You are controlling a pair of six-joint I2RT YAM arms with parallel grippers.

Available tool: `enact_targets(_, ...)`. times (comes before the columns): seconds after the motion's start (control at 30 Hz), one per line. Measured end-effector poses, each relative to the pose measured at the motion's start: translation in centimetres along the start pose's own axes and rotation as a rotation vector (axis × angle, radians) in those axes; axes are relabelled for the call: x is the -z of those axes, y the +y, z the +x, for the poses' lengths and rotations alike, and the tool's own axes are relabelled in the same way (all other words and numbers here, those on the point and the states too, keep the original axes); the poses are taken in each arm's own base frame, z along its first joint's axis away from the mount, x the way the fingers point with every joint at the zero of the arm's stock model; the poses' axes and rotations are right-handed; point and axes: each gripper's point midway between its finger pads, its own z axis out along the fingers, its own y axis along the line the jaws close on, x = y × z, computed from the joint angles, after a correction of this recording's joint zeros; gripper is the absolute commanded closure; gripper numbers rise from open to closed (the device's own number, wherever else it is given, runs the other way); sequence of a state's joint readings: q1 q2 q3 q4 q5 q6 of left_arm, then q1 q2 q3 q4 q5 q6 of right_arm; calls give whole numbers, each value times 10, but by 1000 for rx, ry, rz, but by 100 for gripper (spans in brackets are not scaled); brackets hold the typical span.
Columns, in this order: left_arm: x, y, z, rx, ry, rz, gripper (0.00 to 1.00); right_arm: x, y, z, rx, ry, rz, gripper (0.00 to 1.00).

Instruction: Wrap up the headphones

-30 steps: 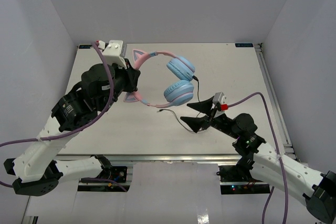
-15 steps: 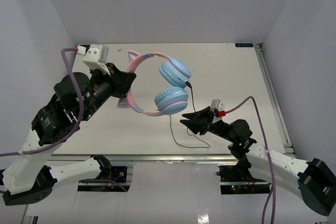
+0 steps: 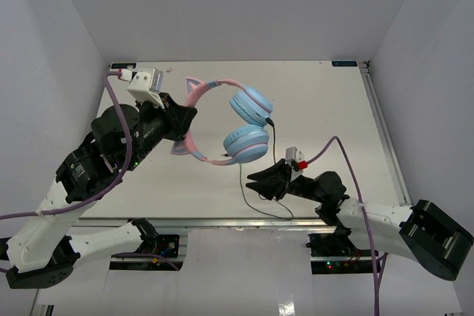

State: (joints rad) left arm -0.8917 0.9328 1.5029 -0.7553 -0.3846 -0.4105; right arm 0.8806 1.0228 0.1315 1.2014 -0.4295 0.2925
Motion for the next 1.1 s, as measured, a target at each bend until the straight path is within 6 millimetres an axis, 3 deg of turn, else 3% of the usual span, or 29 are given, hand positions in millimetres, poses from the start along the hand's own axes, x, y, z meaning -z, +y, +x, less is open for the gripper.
enact_targets(0.27, 6, 2, -6, 21, -27, -1, 100, 2, 6, 31, -57, 69, -15, 69)
enact_targets(0.43, 17, 1, -13, 56, -67, 28, 100, 5, 2, 51, -96, 123, 2, 92)
enact_targets(0.6, 26, -17, -4, 66, -52, 166, 100, 8, 0, 64, -132, 159, 22, 92)
enact_targets(0.73, 37, -55, 14, 33, 25, 396, 100, 3, -1, 53, -112, 126, 23, 92)
enact_targets(0.87, 53, -91, 36, -12, 129, 643, 100, -14, -7, 24, -49, 72, 23, 92)
enact_targets(1.0, 65, -108, 63, -52, 229, 806, 100, -32, -16, -10, 28, 13, 52, 92)
enact_targets(1.1, 72, -115, 82, -76, 299, 899, 100, -38, -26, -18, 63, 23, 87, 92)
